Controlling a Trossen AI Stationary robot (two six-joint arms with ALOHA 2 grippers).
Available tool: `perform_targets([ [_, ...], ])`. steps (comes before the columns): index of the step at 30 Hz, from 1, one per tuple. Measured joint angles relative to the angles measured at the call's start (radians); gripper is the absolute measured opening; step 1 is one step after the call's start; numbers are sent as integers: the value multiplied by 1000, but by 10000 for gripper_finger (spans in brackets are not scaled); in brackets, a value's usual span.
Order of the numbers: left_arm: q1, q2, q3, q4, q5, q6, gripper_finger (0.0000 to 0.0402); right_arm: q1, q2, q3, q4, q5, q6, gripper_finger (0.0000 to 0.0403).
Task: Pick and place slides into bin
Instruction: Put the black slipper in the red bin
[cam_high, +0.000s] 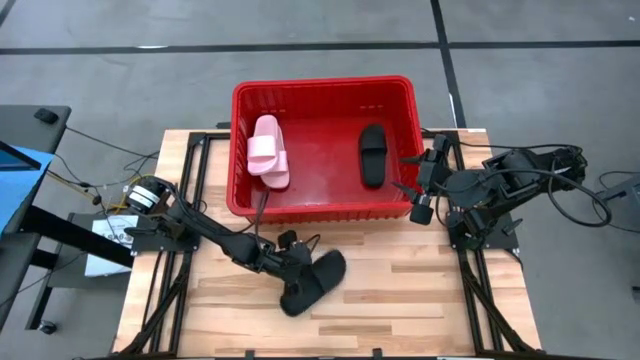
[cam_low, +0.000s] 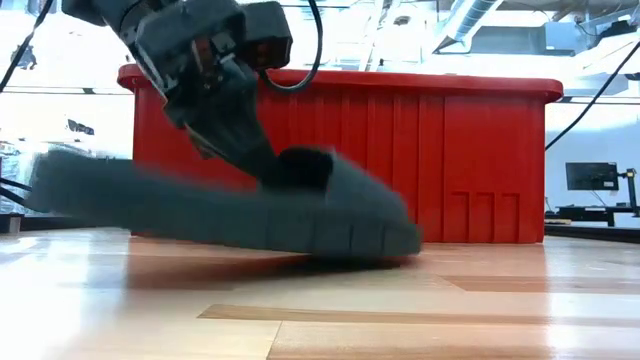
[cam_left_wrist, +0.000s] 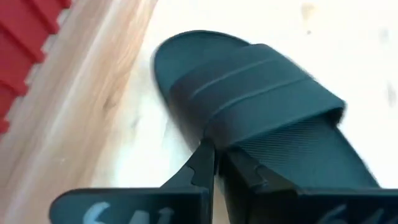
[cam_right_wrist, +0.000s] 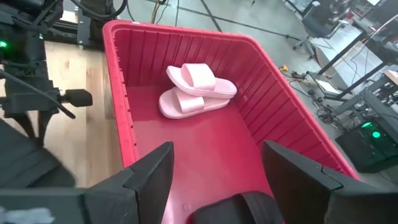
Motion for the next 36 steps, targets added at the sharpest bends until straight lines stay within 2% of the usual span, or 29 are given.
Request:
perform_targets([
  [8,-7,0,112,-42,7,-12,1,0,0,0,-43,0,-19,209],
  [17,-7,0,299,-238,-143,-32,0,0,0,0,-99,-2,-26,201],
  [24,-29,1,433,-337,-301,-70,0,7,-23,-1,-102,-18,-6,214],
  [30,-61,0,527,-385,-441,-77,0,7,-65,-1,-96,-106,79,230],
  [36,-68,1,596,-396,-557,-34,0,7,-87,-1,-68,-250,213,239],
])
